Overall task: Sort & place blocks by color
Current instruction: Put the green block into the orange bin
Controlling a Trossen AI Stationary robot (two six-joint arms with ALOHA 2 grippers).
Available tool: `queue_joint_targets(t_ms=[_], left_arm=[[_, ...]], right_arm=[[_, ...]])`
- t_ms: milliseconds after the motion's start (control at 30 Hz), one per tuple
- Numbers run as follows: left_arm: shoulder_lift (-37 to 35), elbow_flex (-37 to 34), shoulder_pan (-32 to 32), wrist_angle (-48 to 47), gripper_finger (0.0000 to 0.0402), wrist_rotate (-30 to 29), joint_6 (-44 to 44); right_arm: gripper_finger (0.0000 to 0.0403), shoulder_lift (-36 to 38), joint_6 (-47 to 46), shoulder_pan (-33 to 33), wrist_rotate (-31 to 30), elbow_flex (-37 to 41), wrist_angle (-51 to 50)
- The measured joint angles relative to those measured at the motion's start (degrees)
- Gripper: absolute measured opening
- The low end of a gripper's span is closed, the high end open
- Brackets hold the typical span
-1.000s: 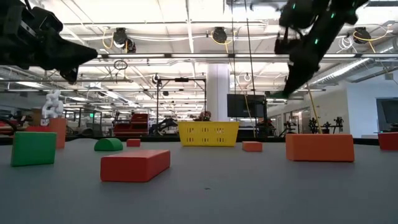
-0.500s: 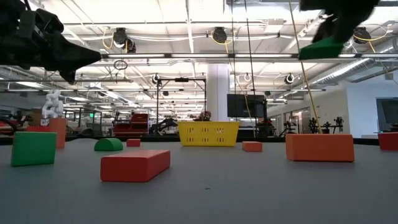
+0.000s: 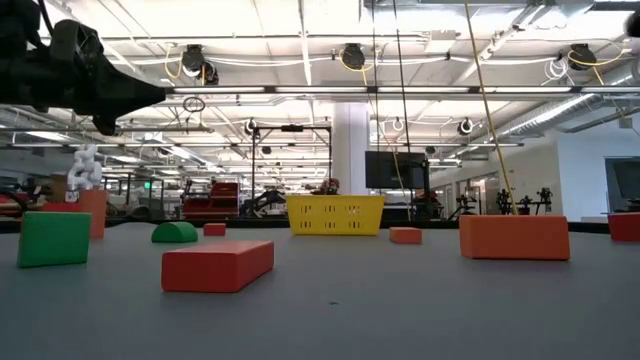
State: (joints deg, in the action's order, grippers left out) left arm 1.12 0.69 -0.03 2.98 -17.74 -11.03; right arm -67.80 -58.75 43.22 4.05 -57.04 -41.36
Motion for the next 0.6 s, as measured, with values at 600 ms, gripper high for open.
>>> queue_joint_targets(t_ms=[600], left_arm=[[4.1,0.0,0.0,-0.3,0.0033,2.3,-9.3]], right_arm=[[0.0123,-12.0,-12.2,10.1,-1.1,0.0,7.2]])
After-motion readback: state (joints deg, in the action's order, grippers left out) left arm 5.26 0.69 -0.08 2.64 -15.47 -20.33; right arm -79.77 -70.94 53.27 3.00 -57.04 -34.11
